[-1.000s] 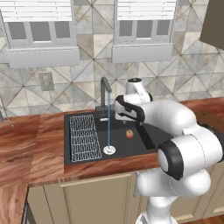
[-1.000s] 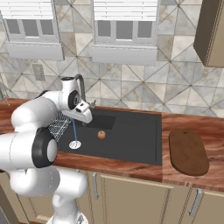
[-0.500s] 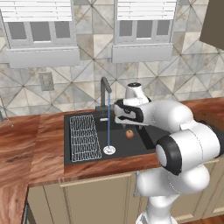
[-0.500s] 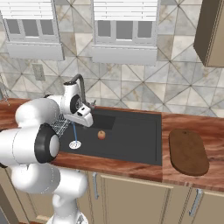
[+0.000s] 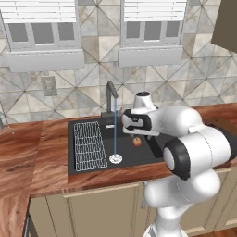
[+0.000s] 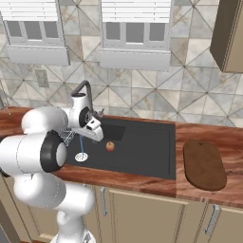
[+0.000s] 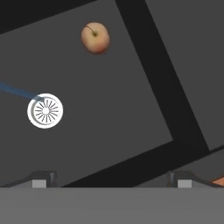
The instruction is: Pick the peach from the sink and place it on the cutting board to airdry. Then turn off the sink faucet.
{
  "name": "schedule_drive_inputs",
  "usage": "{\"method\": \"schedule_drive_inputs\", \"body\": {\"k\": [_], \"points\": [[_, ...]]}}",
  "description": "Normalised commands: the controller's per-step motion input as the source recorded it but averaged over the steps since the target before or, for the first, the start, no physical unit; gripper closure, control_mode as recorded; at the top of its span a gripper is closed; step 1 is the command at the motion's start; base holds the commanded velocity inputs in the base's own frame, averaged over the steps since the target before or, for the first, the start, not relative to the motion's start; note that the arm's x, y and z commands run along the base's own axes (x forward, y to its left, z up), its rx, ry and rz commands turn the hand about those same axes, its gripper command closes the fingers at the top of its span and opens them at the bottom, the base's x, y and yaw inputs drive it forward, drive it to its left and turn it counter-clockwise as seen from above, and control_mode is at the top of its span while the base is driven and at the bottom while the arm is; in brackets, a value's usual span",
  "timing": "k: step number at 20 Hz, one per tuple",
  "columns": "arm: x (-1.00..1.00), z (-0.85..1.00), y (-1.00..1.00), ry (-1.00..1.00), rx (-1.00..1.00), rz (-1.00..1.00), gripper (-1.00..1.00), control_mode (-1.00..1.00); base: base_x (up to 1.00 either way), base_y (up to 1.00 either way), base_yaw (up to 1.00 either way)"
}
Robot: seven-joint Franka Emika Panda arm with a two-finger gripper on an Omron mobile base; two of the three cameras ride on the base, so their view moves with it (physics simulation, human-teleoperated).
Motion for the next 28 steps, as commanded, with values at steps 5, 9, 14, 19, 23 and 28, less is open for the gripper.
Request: {"method": "schedule_drive_inputs", "body": {"k": [5,9,14,19,23,28], "points": [[0.00,-0.12,-0.15,0.00,0.00,-0.02,-1.00,-1.00,0.00,0.00,0.00],[0.14,-0.12,-0.02,0.00,0.00,-0.02,-1.00,-1.00,0.00,0.00,0.00],[0.29,-0.08,0.00,0.01,0.00,0.00,-1.00,-1.00,0.00,0.00,0.00],[0.23,-0.06,0.00,0.00,0.00,0.00,-1.00,-1.00,0.00,0.00,0.00],[0.17,-0.09,-0.02,0.00,0.00,0.00,-1.00,-1.00,0.00,0.00,0.00],[0.14,-0.14,-0.02,0.00,0.00,0.00,-1.00,-1.00,0.00,0.00,0.00]]}}
